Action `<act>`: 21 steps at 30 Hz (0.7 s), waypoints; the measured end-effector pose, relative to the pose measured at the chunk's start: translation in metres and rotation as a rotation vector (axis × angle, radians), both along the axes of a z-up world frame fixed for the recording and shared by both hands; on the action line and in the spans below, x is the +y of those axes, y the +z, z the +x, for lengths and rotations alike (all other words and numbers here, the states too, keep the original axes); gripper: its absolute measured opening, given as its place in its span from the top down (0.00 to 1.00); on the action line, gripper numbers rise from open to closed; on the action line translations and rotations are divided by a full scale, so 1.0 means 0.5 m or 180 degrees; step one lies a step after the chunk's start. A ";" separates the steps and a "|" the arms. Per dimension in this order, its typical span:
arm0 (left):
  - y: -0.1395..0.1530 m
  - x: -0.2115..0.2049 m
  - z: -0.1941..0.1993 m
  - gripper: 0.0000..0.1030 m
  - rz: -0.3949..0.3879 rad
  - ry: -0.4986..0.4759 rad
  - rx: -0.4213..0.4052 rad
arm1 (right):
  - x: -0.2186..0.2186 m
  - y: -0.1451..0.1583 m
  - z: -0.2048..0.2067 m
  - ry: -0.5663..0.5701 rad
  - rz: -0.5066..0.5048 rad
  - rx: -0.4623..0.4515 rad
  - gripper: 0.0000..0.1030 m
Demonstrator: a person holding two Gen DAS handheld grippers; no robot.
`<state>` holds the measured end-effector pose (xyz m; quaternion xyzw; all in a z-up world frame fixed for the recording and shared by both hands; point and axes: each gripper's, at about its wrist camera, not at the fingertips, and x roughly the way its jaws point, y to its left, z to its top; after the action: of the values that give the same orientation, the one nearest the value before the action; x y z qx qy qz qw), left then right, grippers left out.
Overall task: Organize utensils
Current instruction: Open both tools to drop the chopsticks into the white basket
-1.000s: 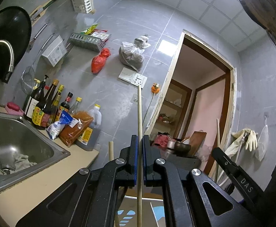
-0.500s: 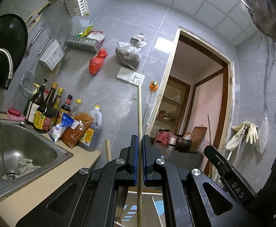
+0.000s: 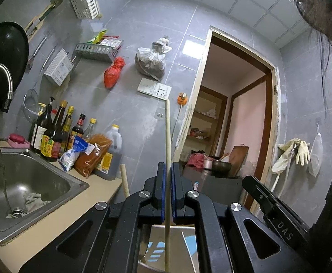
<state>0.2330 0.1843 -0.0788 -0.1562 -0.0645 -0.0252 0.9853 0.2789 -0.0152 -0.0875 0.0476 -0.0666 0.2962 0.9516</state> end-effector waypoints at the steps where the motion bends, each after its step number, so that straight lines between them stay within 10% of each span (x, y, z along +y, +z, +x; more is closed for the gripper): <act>1: 0.000 0.001 -0.001 0.98 -0.0012 -0.0024 0.0026 | -0.001 0.001 0.000 0.0004 -0.0002 0.0017 0.96; 9: 0.013 0.007 -0.005 0.91 -0.0037 -0.0191 0.0293 | -0.019 0.017 -0.001 0.0022 0.0029 0.0170 0.88; 21: 0.099 -0.034 -0.025 0.40 0.0063 -0.0203 0.0639 | -0.111 0.094 -0.023 -0.0034 0.0129 0.0433 0.48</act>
<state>0.2203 0.1671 -0.0293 -0.1502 0.0398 -0.0414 0.9870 0.2676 -0.0705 -0.0407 0.0865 -0.0079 0.2858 0.9544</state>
